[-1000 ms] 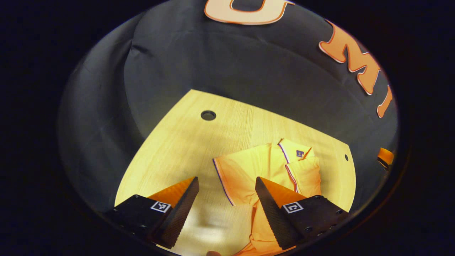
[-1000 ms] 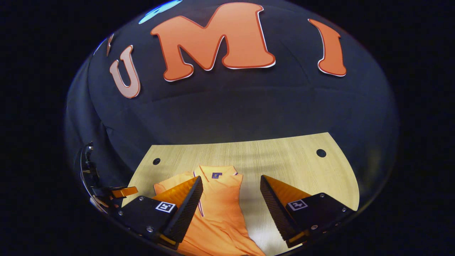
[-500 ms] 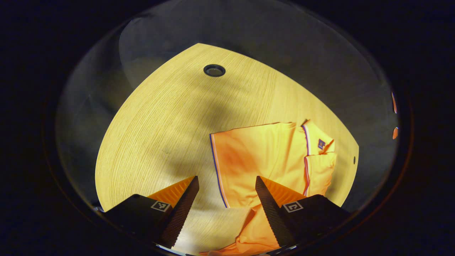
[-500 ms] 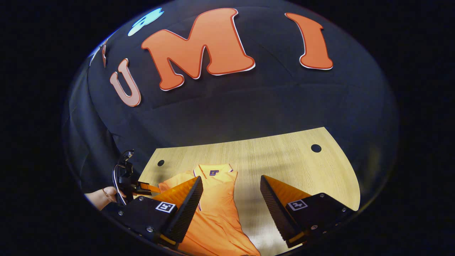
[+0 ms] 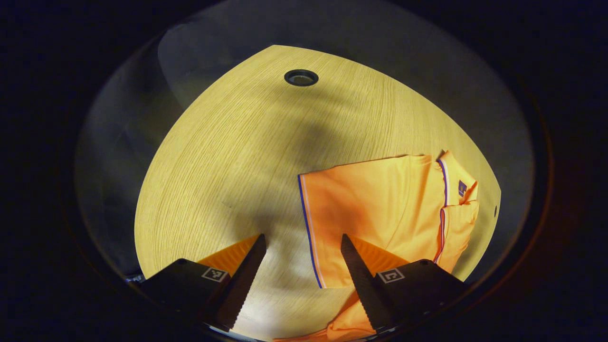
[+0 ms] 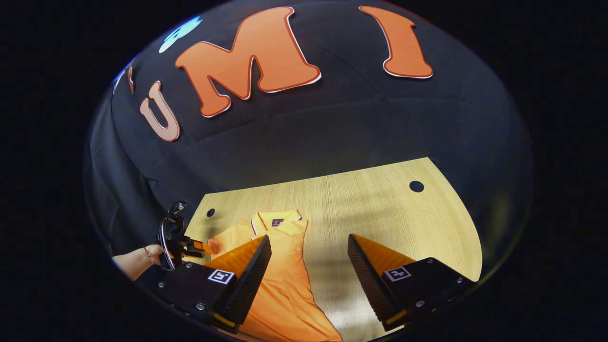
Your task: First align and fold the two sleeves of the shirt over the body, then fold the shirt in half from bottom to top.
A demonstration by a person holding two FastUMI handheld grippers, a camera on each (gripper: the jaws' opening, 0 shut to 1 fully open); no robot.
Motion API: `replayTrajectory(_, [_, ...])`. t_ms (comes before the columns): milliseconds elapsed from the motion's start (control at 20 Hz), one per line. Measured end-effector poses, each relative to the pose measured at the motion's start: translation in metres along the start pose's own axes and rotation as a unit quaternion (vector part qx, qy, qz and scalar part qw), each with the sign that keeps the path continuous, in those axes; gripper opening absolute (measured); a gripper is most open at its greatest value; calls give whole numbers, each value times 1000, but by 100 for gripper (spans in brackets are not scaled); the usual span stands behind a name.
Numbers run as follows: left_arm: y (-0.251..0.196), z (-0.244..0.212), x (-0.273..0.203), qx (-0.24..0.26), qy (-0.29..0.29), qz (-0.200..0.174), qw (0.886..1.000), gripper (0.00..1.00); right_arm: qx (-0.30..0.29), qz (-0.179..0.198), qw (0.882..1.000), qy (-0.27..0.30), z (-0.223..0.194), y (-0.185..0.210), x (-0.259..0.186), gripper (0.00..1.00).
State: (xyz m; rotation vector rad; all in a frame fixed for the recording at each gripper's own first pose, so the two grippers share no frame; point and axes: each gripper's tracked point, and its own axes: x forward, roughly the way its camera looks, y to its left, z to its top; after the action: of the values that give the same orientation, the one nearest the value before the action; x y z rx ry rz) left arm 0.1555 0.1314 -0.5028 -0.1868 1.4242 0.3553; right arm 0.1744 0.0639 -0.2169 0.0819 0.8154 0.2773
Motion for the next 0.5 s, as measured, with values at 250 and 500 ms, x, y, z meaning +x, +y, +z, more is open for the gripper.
replayTrajectory(250, [9,3,-1,7,2,14,1000,98,0,7,1000,-1,2,1,-2,99])
replayTrajectory(500, [-5,-2,0,25,11,20,999,79,1,10,1000,-7,6,1,-4,99])
